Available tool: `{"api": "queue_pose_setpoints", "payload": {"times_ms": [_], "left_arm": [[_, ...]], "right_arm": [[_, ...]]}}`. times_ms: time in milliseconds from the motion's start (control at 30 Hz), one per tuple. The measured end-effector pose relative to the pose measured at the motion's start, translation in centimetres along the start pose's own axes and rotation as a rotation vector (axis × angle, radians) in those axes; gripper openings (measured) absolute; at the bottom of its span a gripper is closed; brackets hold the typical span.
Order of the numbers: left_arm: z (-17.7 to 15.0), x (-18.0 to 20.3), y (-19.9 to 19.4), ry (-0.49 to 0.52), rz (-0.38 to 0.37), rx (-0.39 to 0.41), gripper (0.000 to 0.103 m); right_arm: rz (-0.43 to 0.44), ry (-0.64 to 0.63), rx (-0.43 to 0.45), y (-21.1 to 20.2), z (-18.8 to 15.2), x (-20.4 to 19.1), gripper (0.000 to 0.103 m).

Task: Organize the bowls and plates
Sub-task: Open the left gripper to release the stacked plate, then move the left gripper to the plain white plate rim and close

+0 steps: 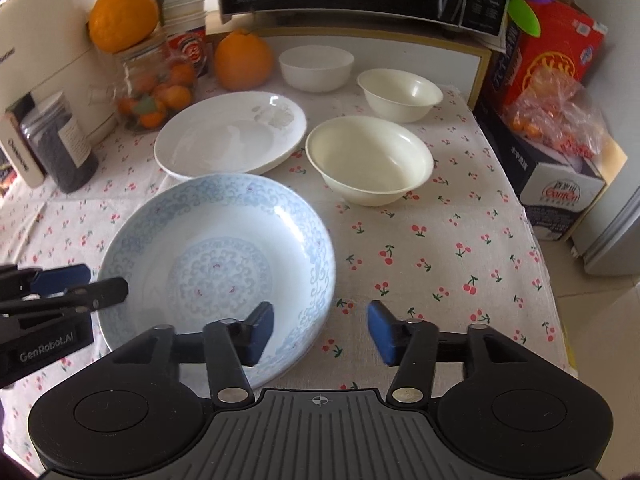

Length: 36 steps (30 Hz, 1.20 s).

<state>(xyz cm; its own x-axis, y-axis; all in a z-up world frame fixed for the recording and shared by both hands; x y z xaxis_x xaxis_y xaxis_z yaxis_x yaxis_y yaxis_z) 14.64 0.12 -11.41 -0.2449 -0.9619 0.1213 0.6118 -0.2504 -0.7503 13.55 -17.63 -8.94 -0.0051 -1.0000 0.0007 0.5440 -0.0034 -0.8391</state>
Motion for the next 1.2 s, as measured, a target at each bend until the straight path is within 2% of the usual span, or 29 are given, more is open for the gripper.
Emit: {"api": "queue_pose_setpoints", "payload": {"times_ms": [133,267,333,400,667,833,1100,1200], "left_arm": [[0.2,-0.2,-0.1,-0.034,-0.018,-0.011,0.070],[0.1,-0.5,0.0,-0.065,-0.023,-0.041,0.082],[0.1,-0.8,0.1,-0.087,-0.012,-0.061,0.092],[0.1,-1.1,0.2,-0.115,0.002,-0.081,0.096],[2.2,-1.7,-0.1,-0.162,0.037,-0.098,0.101],[4.6,-2.1,-0.5,-0.190,0.053,-0.069,0.102],[6.8,-3.7,1.5,-0.264,0.098,-0.008,0.102],[7.5,-4.3,2.9,-0.299,0.121,-0.008,0.102]], "right_arm": [[0.039,0.045,-0.001,-0.2,0.6,0.4,0.058],[0.070,0.059,0.016,-0.4,1.5,0.6,0.070],[0.084,0.059,0.027,-0.5,2.0,0.5,0.075],[0.097,0.062,0.035,-0.7,2.5,0.5,0.077],[0.137,0.080,-0.004,-0.9,5.1,0.0,0.083],[0.133,0.032,0.035,-0.8,7.9,-0.7,0.088],[0.159,0.072,0.029,2.3,11.7,-0.1,0.088],[0.173,0.086,0.031,3.8,12.9,0.3,0.088]]}}
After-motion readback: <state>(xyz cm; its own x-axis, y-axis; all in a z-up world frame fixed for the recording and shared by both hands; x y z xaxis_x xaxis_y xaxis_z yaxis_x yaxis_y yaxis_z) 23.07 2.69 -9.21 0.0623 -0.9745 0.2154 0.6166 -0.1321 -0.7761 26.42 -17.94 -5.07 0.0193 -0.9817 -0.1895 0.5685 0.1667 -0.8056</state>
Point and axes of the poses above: each gripper's, at about its wrist camera, not at the fingertips, and y roughly the way its jaws point, x to its right, z to its top, the point moved 9 cm from there along y, roughly the way its jaws point, and after that the axes turned 3 degrees about -z, right-handed, at the moved point
